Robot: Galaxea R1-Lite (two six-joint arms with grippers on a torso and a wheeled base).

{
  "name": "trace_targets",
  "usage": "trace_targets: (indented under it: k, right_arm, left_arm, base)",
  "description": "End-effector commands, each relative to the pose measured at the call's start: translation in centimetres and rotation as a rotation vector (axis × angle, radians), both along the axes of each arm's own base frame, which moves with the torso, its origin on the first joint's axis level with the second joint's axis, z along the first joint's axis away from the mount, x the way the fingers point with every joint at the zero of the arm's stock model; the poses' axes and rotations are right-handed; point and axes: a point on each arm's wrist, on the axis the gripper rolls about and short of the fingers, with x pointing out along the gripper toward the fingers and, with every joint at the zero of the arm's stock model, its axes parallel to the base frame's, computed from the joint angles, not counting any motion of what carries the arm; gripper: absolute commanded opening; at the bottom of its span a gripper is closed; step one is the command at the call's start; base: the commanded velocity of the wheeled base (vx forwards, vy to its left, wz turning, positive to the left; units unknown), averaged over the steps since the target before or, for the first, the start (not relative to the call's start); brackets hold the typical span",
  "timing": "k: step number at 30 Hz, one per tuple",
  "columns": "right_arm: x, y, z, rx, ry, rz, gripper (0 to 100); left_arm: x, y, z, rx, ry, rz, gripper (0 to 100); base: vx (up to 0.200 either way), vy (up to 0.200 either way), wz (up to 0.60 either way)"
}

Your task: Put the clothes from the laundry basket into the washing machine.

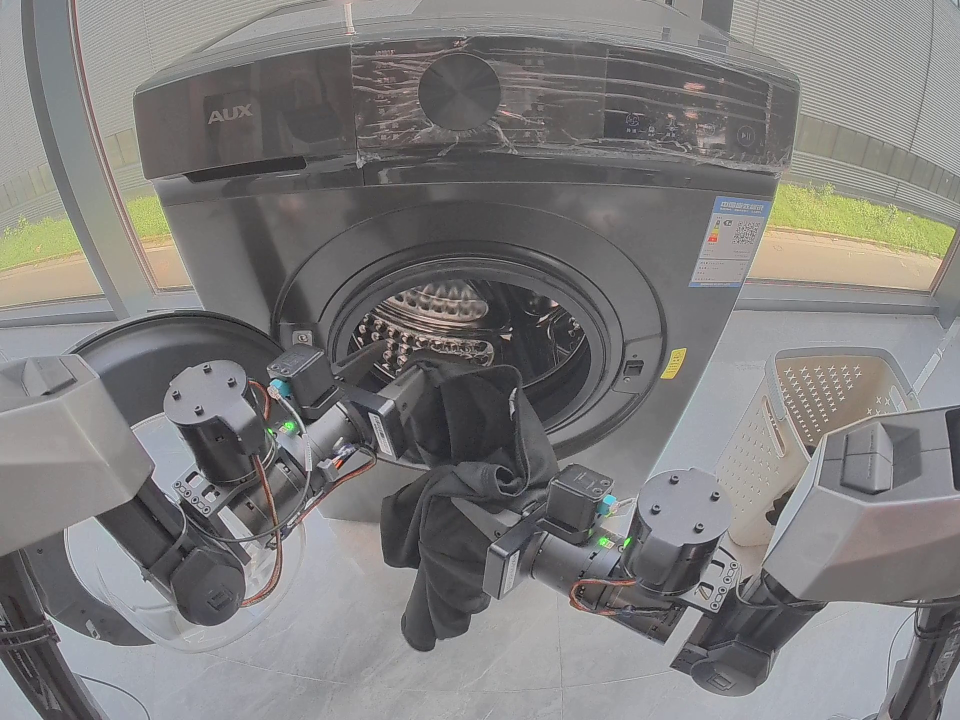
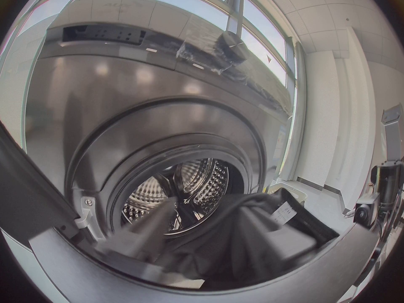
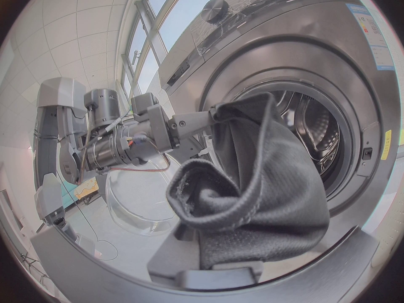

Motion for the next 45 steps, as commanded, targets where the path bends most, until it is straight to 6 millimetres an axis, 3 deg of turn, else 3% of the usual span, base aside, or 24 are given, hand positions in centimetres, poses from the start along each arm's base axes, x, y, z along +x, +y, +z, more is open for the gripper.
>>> trace_targets:
  k: [1, 8, 18, 23, 32, 39, 45]
  right_arm:
    - [0.4, -0.4, 0.5, 0.014, -0.010, -0.016, 0]
    - [2.9, -1.8, 0.9, 0.037, -0.027, -0.107, 0]
    - [3.8, -1.8, 1.3, 0.058, -0.044, -0.133, 0]
    - [4.8, -2.0, 1.0, 0.067, -0.039, -0.197, 0]
    - [4.3, -0.3, 1.7, 0.093, -0.061, -0.161, 0]
    - [3.1, 0.8, 1.6, 0.096, -0.060, -0.118, 0]
    - [3.0, 0.8, 1.5, 0.096, -0.058, -0.115, 0]
  left_arm:
    - [0.0, 0.3, -1.3, 0.016, 0.048, 0.006, 100]
    - [-2.1, 2.0, -3.6, 0.091, 0.155, -0.020, 100]
    - [-4.8, 2.2, -6.4, 0.215, 0.264, -0.084, 100]
    - [-5.4, 1.6, -6.7, 0.224, 0.272, -0.177, 100]
    - [-3.9, -0.9, -6.8, 0.202, 0.229, -0.244, 100]
    - [-1.0, -3.3, -8.2, 0.181, 0.195, -0.249, 100]
    - [0.0, -3.9, -7.9, 0.156, 0.167, -0.243, 100]
  base:
    - [0.000, 0.000, 0.00]
    - [0.000, 0.000, 0.00]
    - [0.000, 0.000, 0.00]
    - [0.000, 0.000, 0.00]
    - [0.000, 0.000, 0.00]
    - [0.000, 0.000, 0.00]
    - [0.000, 0.000, 0.00]
